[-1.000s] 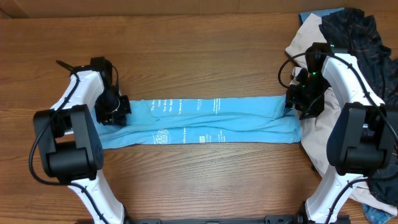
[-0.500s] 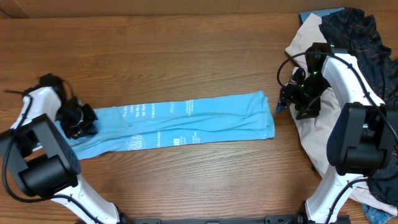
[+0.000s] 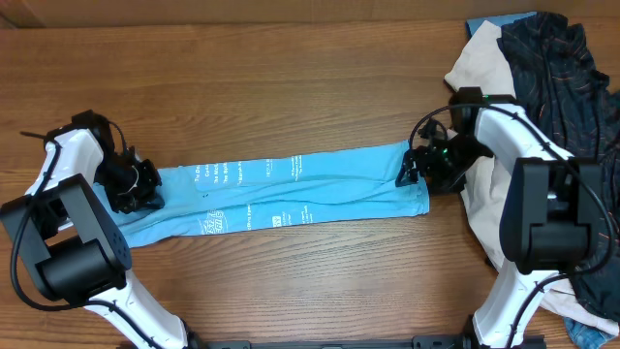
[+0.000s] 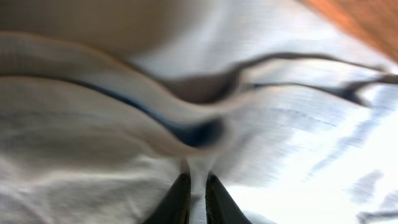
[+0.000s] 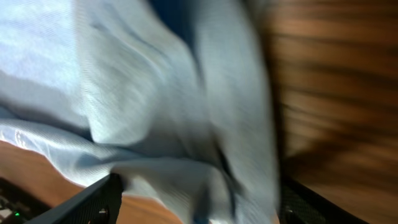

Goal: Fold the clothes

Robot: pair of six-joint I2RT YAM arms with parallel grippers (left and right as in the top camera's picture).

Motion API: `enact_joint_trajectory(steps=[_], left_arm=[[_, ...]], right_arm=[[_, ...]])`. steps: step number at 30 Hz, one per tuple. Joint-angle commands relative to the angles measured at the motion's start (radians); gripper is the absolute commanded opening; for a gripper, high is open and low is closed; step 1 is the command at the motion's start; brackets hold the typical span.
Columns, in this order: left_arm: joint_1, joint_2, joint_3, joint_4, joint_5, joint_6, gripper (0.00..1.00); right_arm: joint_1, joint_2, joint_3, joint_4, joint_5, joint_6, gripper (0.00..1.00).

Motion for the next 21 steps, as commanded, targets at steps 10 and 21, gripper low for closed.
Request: enact_joint_trajectory(steps=[10,21], left_arm=[[-0.002,-0.121,0.088,-0.049,0.027,0.027,0.13],[0.000,-0.219,0.087,-0.126,0.018,0.030,0.13]], right_arm=[[0.035,-0.003,-0.040,0.106,0.032,0.079,0.13],[-0.087,-0.050,0.146,-0.048,0.320,0.183,0.06]])
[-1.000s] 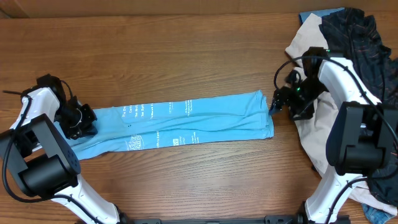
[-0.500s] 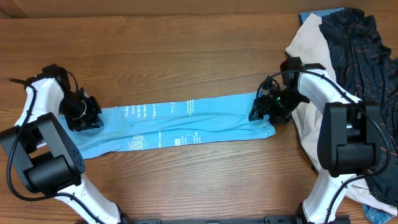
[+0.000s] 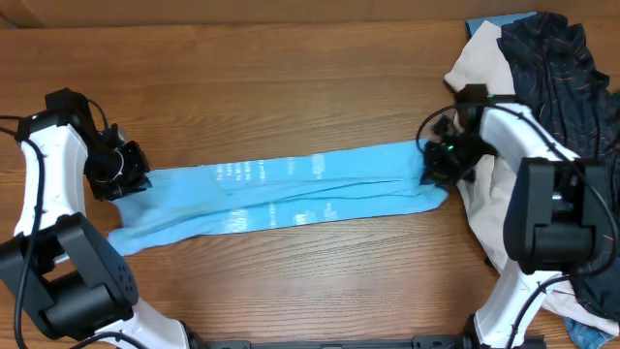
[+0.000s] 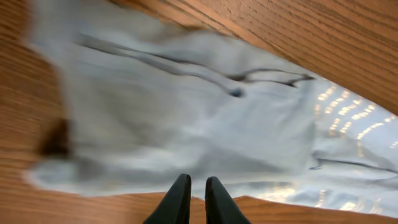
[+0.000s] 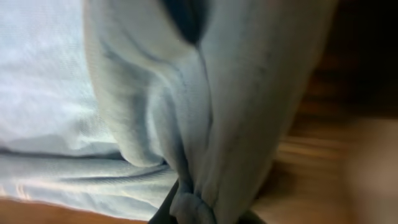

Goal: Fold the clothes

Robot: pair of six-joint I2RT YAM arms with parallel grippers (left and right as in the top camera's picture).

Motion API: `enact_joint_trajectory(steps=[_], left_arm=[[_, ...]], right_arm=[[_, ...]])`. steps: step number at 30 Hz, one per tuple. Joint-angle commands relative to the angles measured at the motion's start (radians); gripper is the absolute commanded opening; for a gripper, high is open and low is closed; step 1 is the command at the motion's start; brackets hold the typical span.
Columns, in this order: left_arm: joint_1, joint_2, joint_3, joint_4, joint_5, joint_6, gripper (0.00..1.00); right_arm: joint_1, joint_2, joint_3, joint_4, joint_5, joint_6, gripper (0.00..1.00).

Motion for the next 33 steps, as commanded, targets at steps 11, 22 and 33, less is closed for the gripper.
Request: enact_joint_trajectory(steps=[11,22,33], left_arm=[[0.001,-0.027,0.019,-0.021,-0.042,0.006,0.18],[0.001,-0.027,0.019,-0.024,-0.040,-0.001,0.18],[0.001,-0.027,0.019,-0.025,-0.022,-0.001,0.18]], right_arm=[[0.165,-0.130,0.216,-0.197,0.197,0.043,0.06],[0.551,-0.114,0.215,-0.116,0.204,0.148,0.07],[0.772,-0.052,0.214,0.055,0.192,0.151,0.09]])
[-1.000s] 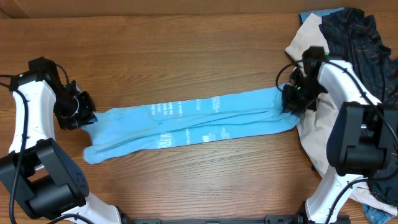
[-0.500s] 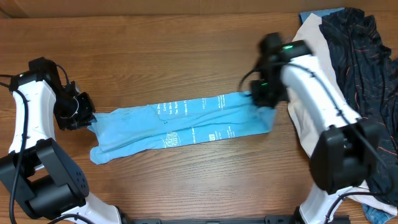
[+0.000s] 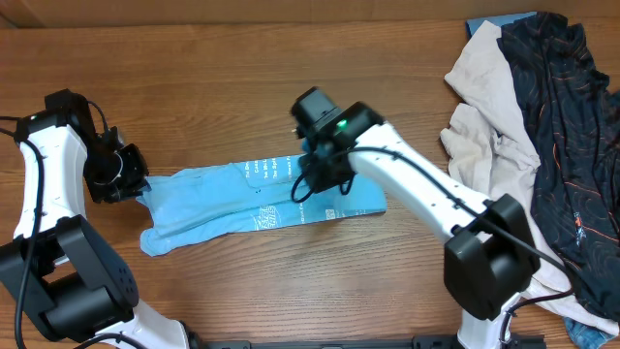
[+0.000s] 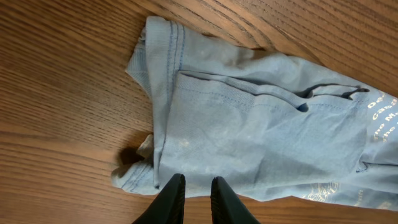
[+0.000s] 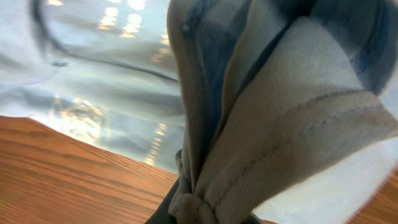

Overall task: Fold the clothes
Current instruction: 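Fold the strip's right end leftward with the right gripper toward the left gripper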

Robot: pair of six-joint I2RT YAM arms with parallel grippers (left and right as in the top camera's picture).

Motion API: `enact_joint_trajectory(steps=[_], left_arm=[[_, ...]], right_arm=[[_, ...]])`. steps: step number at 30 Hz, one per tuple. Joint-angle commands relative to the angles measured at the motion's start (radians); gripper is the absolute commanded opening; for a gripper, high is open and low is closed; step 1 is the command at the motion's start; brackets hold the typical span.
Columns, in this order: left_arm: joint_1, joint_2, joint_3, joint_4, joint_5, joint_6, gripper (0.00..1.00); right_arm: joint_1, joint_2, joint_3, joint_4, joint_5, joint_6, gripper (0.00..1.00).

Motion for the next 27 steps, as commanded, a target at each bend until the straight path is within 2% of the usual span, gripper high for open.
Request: enact_joint_trajectory(steps=[1,14,16,18,19,22,27], left_arm=[[0.001,-0.024,0.019,-0.003,0.008,-0.004,0.18],[0.001,-0.024,0.019,-0.004,0.008,-0.004,0.18],[0.001,-0.024,0.019,-0.004,0.008,-0.004,0.18],[0.001,-0.024,0.019,-0.004,0.008,-0.004,0.18],[0.001,-0.024,0.019,-0.004,0.008,-0.004,0.18],[0.001,-0.024,0.019,-0.004,0.008,-0.004,0.19],[0.001,-0.024,0.019,-0.007,0.008,-0.004,0.18]], right_arm=[[0.048,0.036,0.013,0.026,-0.005,0.011,0.09],[0.097,0.103,0.013,0.090,-0.025,0.019,0.10],[0.097,0.103,0.013,0.108,-0.031,0.019,0.15],[0.097,0.103,0.013,0.130,-0.050,0.018,0.28],[0.097,0.103,0.013,0.141,-0.069,0.017,0.30],[0.097,0.103,0.013,0.156,-0.175,-0.074,0.33],[0.085,0.079,0.015,0.167,-0.194,-0.089,0.38]])
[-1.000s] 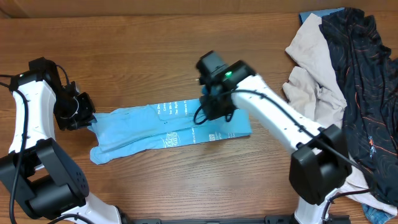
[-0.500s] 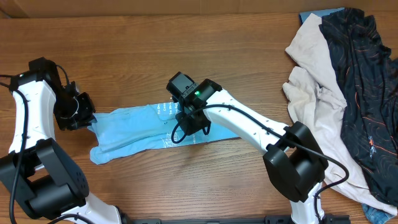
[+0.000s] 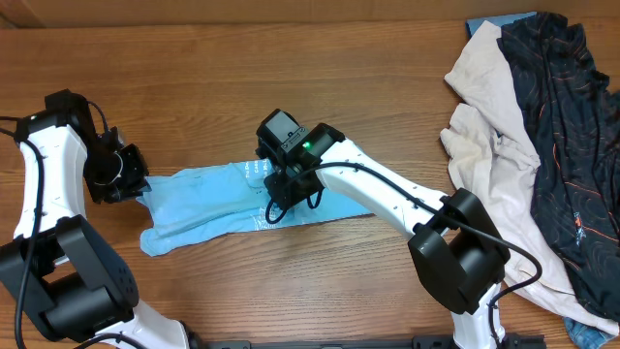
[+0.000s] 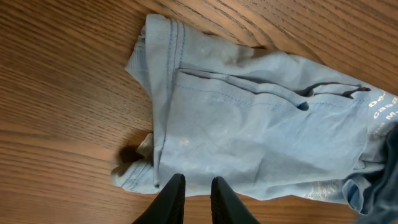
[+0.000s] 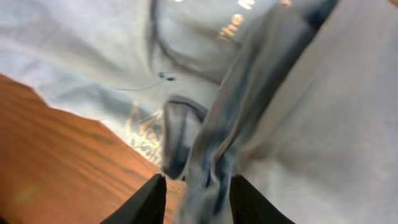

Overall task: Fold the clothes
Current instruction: 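Fold the strip's right end leftward with the right gripper toward the left gripper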

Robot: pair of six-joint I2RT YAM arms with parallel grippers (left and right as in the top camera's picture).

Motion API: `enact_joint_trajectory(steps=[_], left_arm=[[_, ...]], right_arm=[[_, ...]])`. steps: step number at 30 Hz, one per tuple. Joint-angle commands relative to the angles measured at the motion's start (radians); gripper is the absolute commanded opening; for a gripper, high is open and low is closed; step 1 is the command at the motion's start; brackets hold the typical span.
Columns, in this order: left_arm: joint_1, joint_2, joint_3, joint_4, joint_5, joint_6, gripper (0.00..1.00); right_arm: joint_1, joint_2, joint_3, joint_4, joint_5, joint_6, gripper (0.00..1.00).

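Note:
A light blue shirt (image 3: 213, 199) with white print lies on the wooden table, its right part doubled over toward the left. My left gripper (image 3: 126, 179) sits at the shirt's left end. In its wrist view the left gripper (image 4: 194, 193) is slightly open, at the edge of the shirt (image 4: 249, 137), with nothing between its fingers. My right gripper (image 3: 281, 199) hovers over the middle of the shirt. Seen from its wrist, the right gripper (image 5: 198, 199) is open, with a bunched fold of the shirt (image 5: 311, 93) lying loose between the fingers.
A heap of other clothes fills the right side: a beige garment (image 3: 484, 126) and a dark patterned one (image 3: 562, 97). A blue item (image 3: 494, 21) shows at the back right corner. Bare table (image 3: 291, 78) lies behind the shirt.
My right gripper has moved a little left over the shirt's middle and has opened, so the carried end is no longer pinched. The left gripper and the shirt's left end are unchanged.
Both grippers first held the shirt's ends, stretched long across the table, then a little farther back and right. Later the left had let go and the right held its end over the shirt's middle. Now the right is open and the shirt lies doubled.

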Motion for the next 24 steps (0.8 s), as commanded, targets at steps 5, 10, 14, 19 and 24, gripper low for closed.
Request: enact_joint_trajectory(steps=[5,10,14,19,24], left_arm=[[0.001,-0.024,0.019,-0.018,0.007,-0.004,0.21],[0.001,-0.024,0.011,-0.066,-0.005,-0.004,0.43],[0.002,-0.023,-0.040,-0.065,-0.134,-0.080,0.58],[0.002,-0.022,-0.165,0.054,-0.149,-0.109,0.61],[0.002,-0.018,-0.269,0.171,-0.085,-0.084,0.62]], right_arm=[[-0.056,-0.100,0.015,0.014,-0.032,-0.042,0.41],[-0.117,-0.198,0.016,-0.035,0.065,-0.039,0.44],[-0.175,-0.245,0.015,-0.089,0.087,-0.039,0.44],[-0.230,-0.248,0.014,-0.152,0.086,-0.038,0.44],[-0.241,-0.248,0.014,-0.158,0.086,-0.038,0.44]])
